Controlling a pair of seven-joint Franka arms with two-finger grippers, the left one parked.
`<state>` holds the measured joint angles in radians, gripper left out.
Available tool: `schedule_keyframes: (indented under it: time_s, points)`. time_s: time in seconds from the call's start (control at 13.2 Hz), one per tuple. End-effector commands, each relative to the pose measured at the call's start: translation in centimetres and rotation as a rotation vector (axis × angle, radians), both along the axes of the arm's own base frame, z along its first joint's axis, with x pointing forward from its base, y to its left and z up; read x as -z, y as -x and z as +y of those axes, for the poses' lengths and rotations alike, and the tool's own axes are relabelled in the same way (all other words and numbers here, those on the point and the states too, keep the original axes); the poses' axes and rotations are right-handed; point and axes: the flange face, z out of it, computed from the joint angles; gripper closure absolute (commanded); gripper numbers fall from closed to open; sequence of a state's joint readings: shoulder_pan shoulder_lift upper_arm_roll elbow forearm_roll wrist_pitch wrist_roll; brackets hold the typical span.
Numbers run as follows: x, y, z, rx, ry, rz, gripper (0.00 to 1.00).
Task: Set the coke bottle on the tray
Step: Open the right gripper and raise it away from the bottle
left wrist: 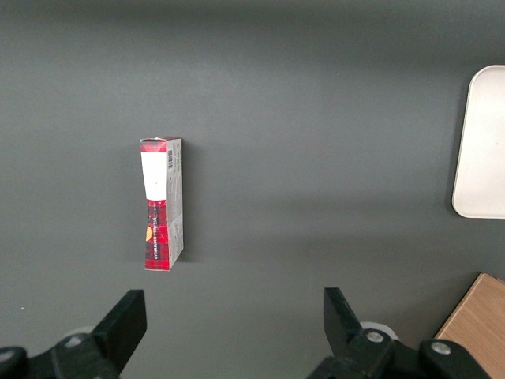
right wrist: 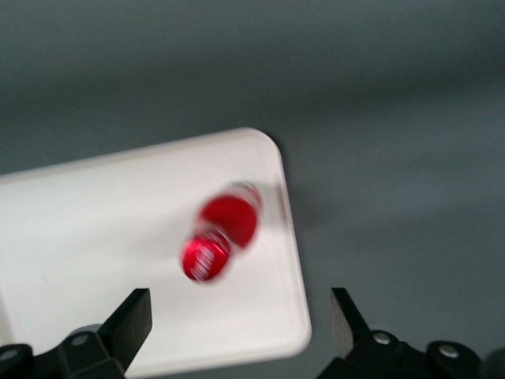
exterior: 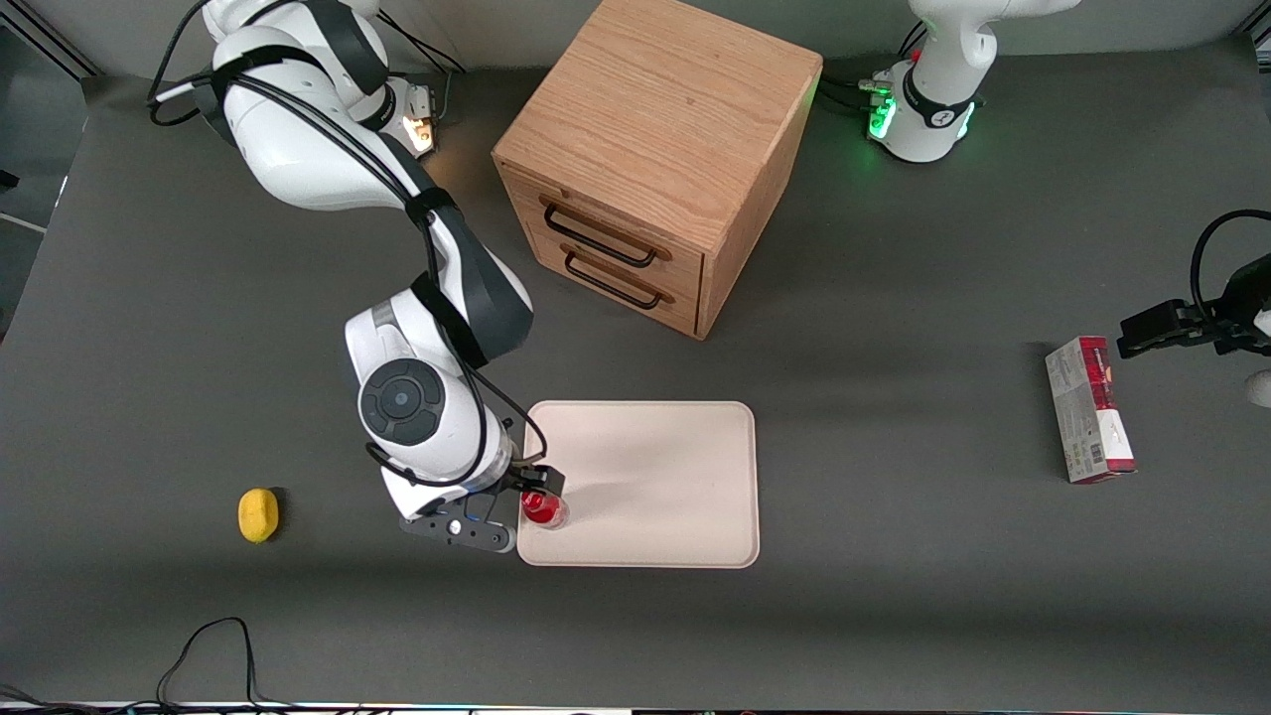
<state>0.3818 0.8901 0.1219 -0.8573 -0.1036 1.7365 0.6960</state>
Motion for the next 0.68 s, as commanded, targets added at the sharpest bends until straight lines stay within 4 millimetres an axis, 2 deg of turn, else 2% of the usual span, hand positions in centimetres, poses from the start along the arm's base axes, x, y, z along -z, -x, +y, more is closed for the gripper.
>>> schedule_keyframes:
  time_s: [0.0, 0.08, 0.23, 0.45, 0.61]
  points:
    - [-4.9, 3.6, -5.2, -0.083, 0.056, 0.07, 0.0]
    - [-6.3, 5.3, -8.6, -0.119, 0.046, 0.098, 0.0]
    - [-9.9, 9.3, -13.6, -0.214, 0.018, 0.119, 0.0]
    - [-14.1, 15.8, -22.7, -0.328, -0.029, 0.115, 0.0]
    - [-16.4, 19.2, -26.9, -0.375, -0.064, 0.096, 0.0]
